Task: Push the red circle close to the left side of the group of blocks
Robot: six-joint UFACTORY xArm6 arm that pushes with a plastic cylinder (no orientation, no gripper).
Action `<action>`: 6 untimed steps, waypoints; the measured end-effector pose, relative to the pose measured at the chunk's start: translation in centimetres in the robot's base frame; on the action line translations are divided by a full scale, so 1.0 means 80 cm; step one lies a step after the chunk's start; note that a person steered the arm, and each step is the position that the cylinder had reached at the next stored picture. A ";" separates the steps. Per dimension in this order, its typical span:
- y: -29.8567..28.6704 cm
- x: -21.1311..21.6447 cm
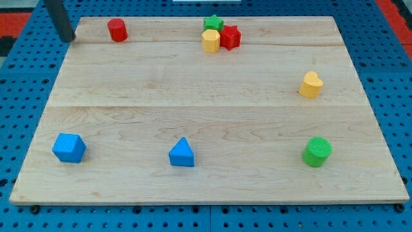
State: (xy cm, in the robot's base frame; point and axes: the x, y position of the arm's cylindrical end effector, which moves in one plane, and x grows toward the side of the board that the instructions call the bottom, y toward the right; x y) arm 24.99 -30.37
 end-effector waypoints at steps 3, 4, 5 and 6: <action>0.203 -0.046; 0.264 -0.034; 0.321 -0.033; 0.239 0.011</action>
State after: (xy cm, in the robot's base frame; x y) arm 25.89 -11.25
